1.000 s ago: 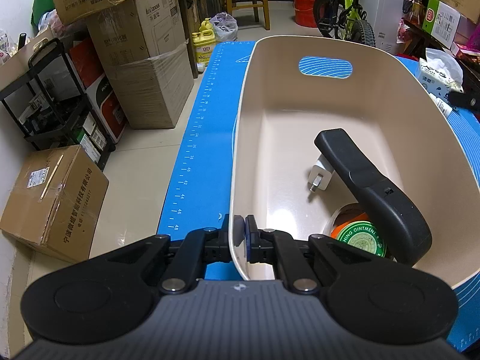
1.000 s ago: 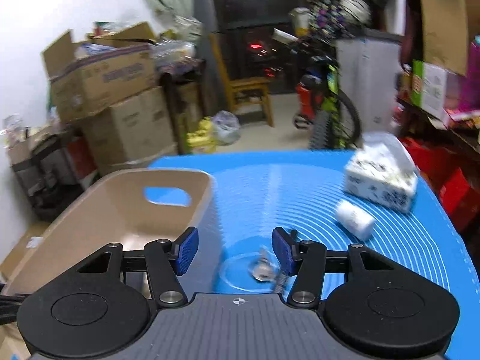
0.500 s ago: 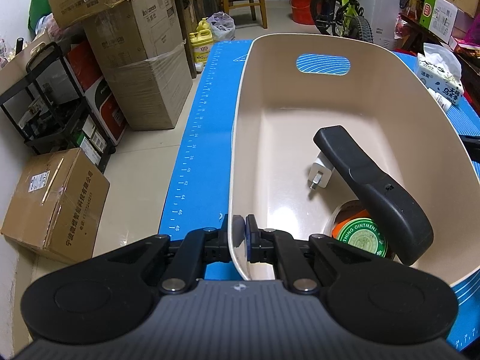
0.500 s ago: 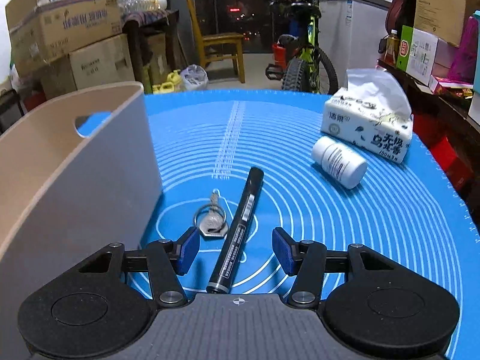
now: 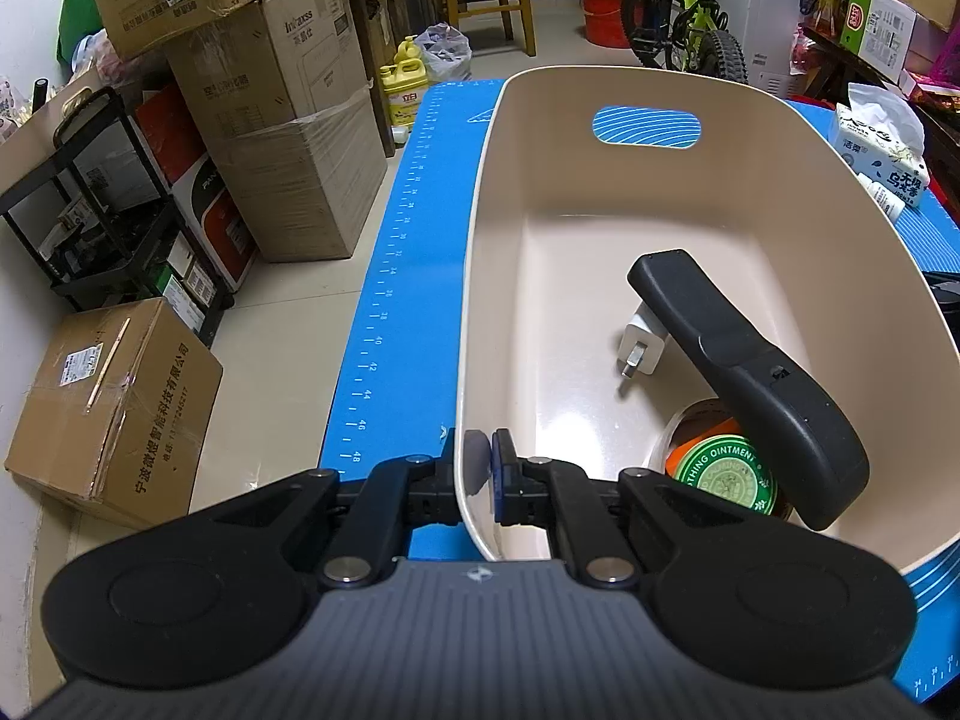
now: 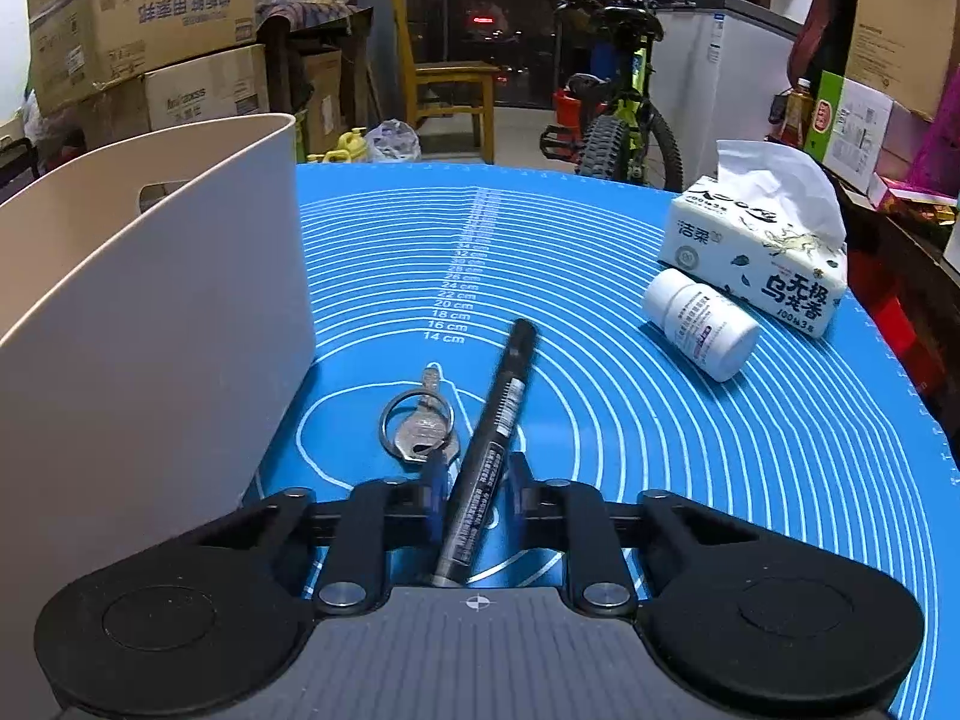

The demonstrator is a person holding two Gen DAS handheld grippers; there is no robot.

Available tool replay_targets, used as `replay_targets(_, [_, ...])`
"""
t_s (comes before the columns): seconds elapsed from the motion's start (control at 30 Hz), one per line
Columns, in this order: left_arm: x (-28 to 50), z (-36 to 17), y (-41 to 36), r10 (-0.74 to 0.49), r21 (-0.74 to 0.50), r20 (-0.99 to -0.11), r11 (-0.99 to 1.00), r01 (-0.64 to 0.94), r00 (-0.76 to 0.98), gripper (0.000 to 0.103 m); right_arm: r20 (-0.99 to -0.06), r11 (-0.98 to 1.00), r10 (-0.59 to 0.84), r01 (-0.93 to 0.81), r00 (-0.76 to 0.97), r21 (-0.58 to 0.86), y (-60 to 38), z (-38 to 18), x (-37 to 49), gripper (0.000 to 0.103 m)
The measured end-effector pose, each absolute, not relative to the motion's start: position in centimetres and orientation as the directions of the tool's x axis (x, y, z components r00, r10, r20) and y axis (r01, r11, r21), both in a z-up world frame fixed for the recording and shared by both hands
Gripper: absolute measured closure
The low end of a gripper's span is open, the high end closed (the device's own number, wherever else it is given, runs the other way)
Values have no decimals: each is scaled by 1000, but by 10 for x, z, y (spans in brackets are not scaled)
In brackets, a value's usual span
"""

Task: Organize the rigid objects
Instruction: 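Grasp the black marker with the right gripper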

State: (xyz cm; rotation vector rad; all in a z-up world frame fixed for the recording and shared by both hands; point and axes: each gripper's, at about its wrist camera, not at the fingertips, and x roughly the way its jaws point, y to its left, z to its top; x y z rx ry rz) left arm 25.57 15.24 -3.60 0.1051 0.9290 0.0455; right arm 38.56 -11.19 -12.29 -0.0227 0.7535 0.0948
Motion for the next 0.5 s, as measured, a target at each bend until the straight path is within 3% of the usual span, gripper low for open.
replay_targets(0.1, [256,-36,152,85,111,-797,994,6,598,93,-689,997,76,-76,721,30,-117,-122,386,78])
replay_targets(0.5, [255,-36,153,86,110,-797,994,5,598,93,-647,995,79,-22,758,96,-138,-90,373,79])
